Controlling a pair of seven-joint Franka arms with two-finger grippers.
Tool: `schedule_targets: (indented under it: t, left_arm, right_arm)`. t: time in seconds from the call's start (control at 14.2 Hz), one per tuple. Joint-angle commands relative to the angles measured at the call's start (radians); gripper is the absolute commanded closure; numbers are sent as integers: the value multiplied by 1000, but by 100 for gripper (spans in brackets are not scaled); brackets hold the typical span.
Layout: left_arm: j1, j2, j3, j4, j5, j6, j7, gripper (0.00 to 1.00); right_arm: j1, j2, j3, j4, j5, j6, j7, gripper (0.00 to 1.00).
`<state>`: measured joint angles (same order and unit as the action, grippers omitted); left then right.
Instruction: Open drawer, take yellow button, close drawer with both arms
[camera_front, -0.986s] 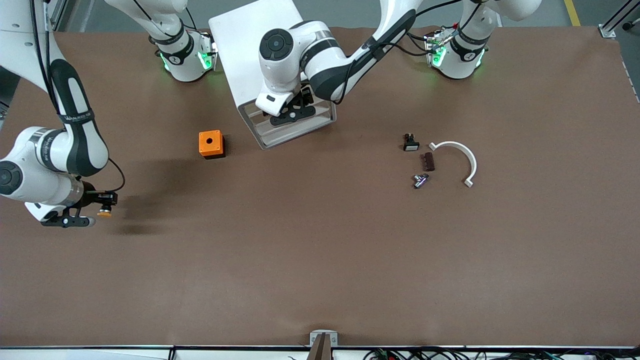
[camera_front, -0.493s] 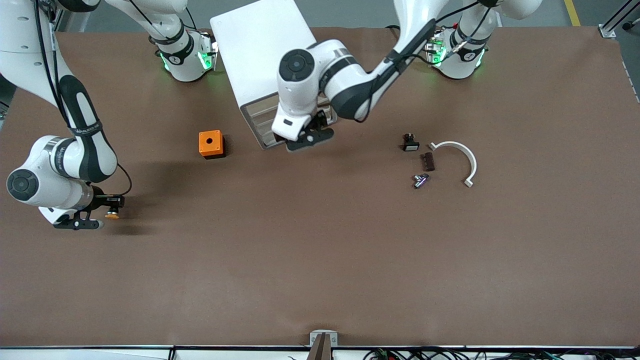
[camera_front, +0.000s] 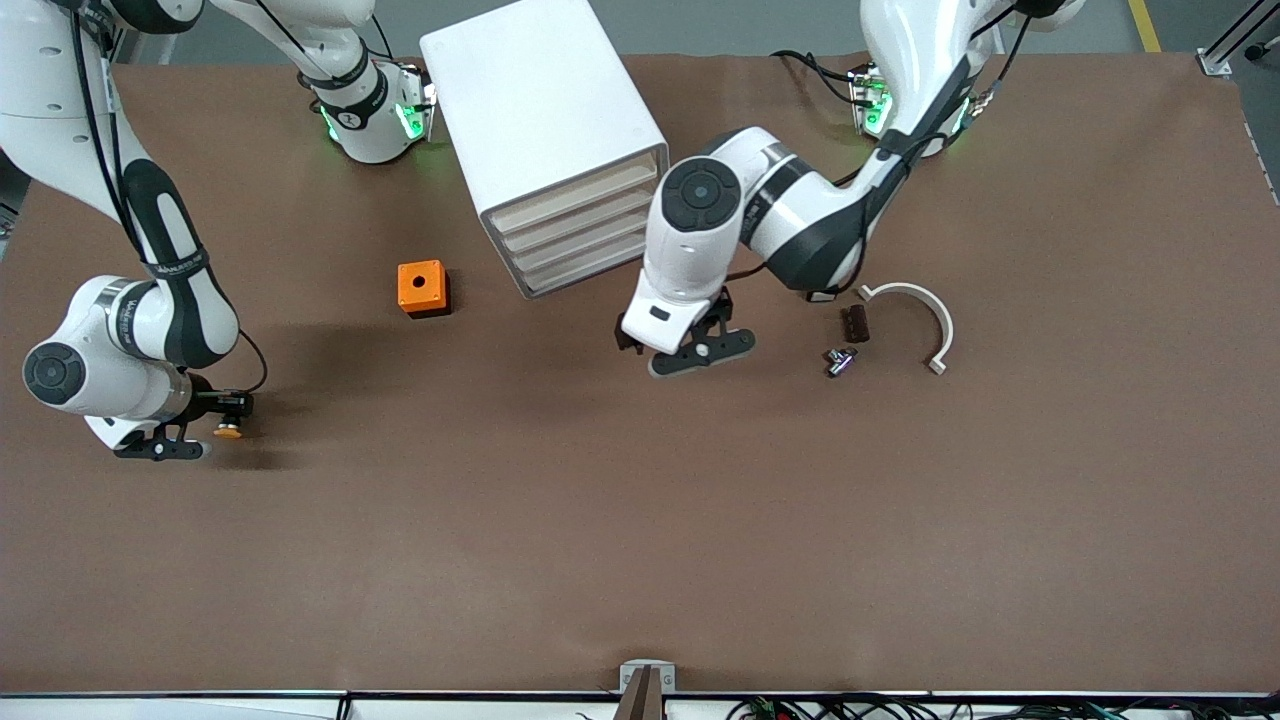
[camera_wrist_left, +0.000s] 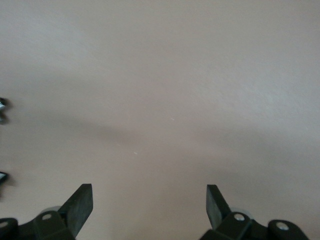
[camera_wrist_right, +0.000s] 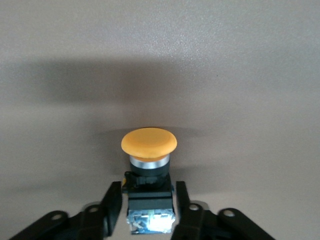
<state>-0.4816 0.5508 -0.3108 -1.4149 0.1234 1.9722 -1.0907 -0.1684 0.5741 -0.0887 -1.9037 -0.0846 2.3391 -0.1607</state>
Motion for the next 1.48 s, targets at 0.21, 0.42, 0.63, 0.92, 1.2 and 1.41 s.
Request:
schedule_targets:
  t: [0.21, 0.42, 0.63, 0.92, 1.2, 1.41]
  left_arm:
    - [132, -84, -10, -15, 18, -73, 188, 0]
    - [224, -123, -10, -15, 16, -102, 343, 0]
    - [319, -175, -8, -27, 6, -141, 500, 0]
    - [396, -273, 8, -82, -2, -170, 701, 0]
    - [437, -391, 78, -171, -53, -170, 830, 0]
    - [459, -485, 116, -235, -56, -170, 861, 0]
  right_arm:
    - [-13, -63, 21, 72, -11, -42, 7, 0]
    - [4, -149, 30, 112, -11, -160, 12, 0]
    - [55, -253, 30, 156, -11, -320, 68, 0]
    - [101, -287, 30, 345, -9, -570, 115, 0]
    - [106, -299, 32, 480, 60, -719, 116, 0]
    - [106, -309, 29, 528, 74, -790, 115, 0]
